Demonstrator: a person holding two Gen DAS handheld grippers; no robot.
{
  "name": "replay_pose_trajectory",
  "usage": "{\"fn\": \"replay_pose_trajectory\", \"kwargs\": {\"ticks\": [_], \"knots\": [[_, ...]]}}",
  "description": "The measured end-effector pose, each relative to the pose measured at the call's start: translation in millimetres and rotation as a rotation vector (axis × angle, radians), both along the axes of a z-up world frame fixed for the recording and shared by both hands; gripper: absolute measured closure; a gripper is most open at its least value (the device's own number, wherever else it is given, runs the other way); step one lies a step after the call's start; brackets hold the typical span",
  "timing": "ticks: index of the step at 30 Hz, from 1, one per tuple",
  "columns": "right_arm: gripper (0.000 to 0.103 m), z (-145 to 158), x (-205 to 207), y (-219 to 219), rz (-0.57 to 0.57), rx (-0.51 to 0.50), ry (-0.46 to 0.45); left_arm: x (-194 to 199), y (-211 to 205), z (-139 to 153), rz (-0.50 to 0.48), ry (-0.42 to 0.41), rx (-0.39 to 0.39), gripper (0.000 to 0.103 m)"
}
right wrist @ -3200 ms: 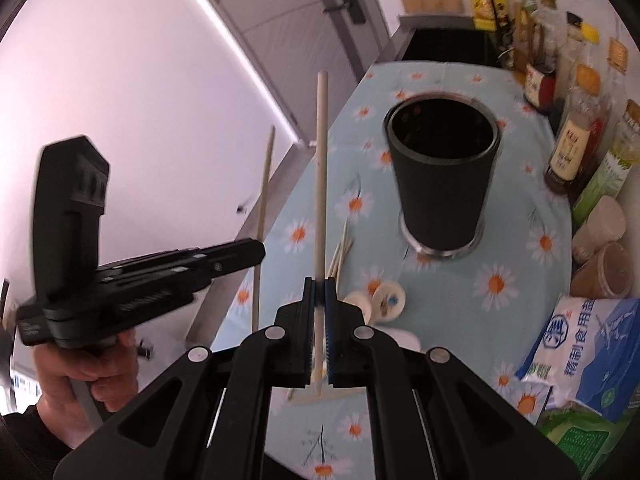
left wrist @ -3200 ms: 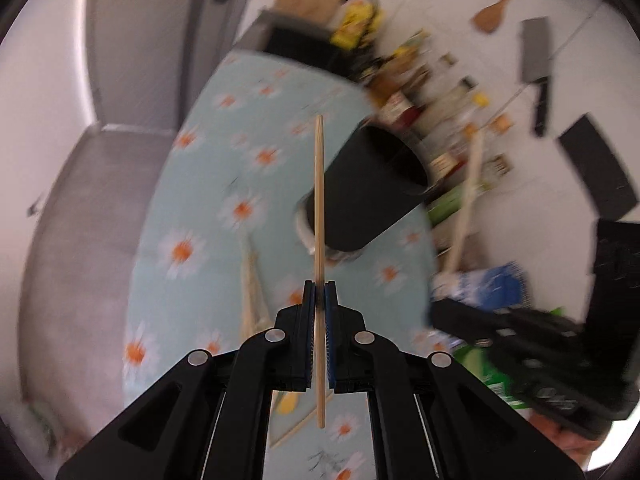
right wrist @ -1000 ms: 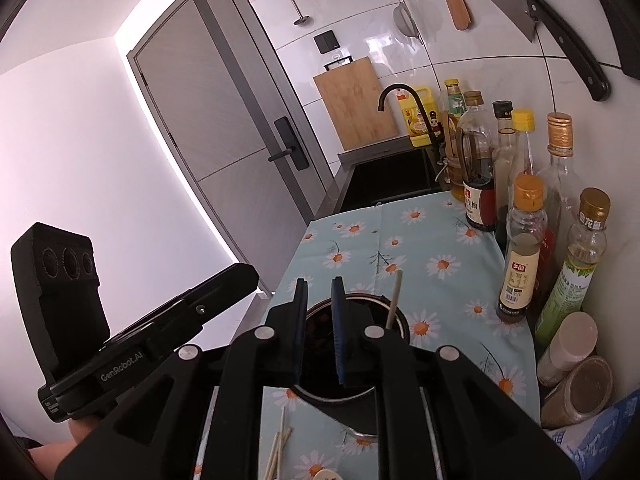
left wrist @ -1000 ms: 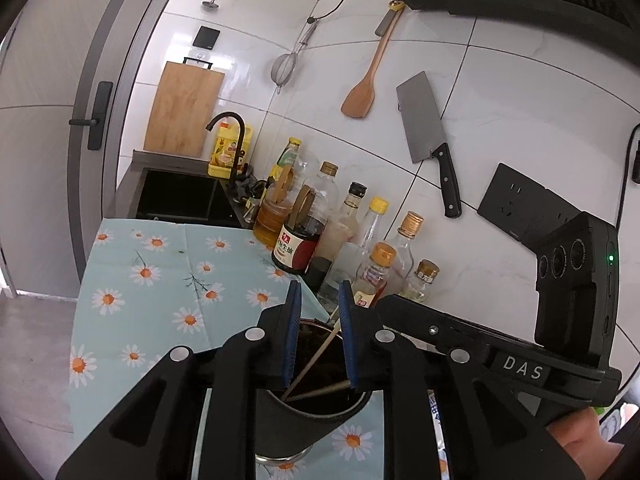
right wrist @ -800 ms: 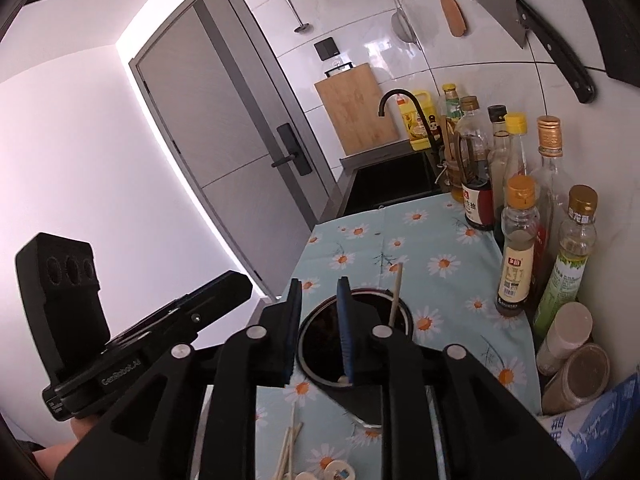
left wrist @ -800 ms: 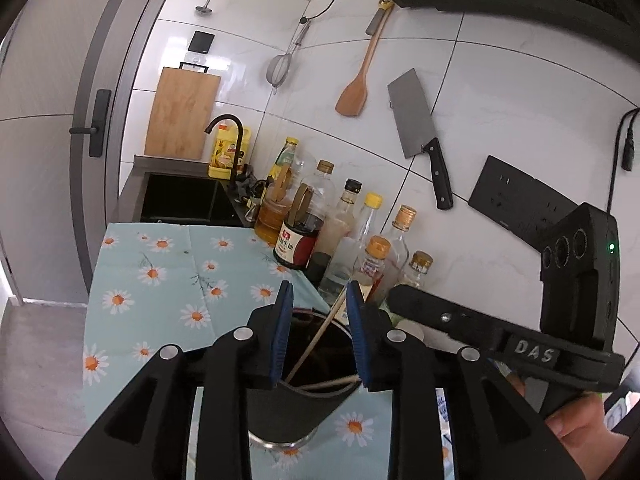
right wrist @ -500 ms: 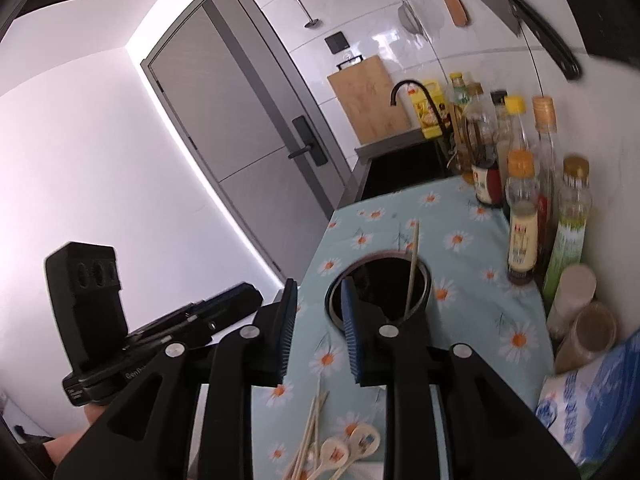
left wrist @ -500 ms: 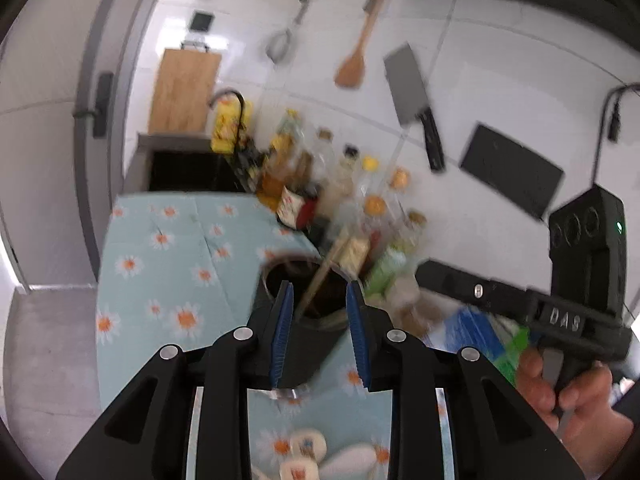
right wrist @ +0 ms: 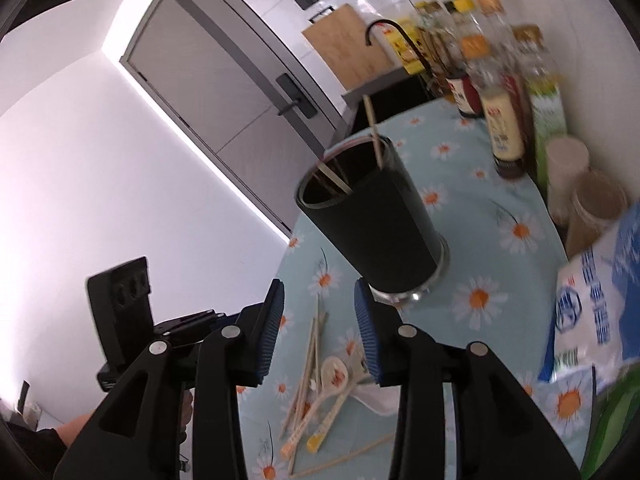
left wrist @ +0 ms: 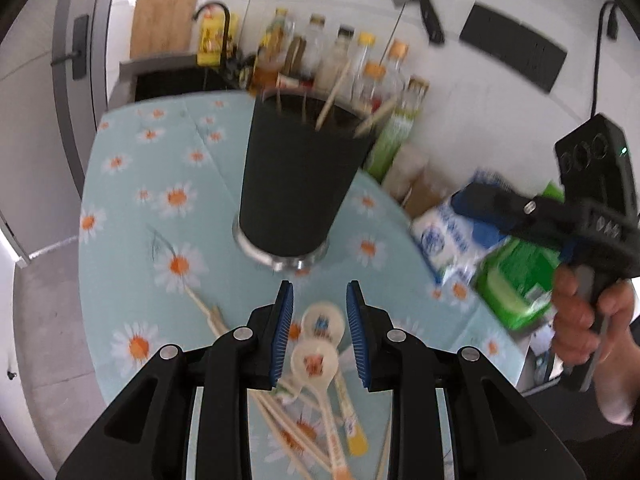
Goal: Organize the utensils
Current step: 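Grasp a white spoon handle with the left tool while the right tool returns to the table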
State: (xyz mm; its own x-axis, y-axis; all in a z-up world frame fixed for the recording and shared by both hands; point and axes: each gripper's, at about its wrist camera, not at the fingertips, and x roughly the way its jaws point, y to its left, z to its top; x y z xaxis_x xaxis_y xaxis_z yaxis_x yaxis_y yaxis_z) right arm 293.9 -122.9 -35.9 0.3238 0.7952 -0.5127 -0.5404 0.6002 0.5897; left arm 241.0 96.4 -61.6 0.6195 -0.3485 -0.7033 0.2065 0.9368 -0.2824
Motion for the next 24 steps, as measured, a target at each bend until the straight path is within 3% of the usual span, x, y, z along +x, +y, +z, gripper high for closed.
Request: {"fn": "replay_pose_trajectory", "kwargs": {"ticks": [11, 24], "knots": [[0.065, -53.8, -11.2, -36.6, -0.062, -0.008, 0.165, 4.9, -3.7, -57.7, -0.096, 0.157, 0.038, 0.077], [0.065, -80.7, -20.3, -44.7, -0.084, -0.014, 0.231, 23.3, -5.2, -81.5, -0.155, 0.232, 0.029, 0.077]]}}
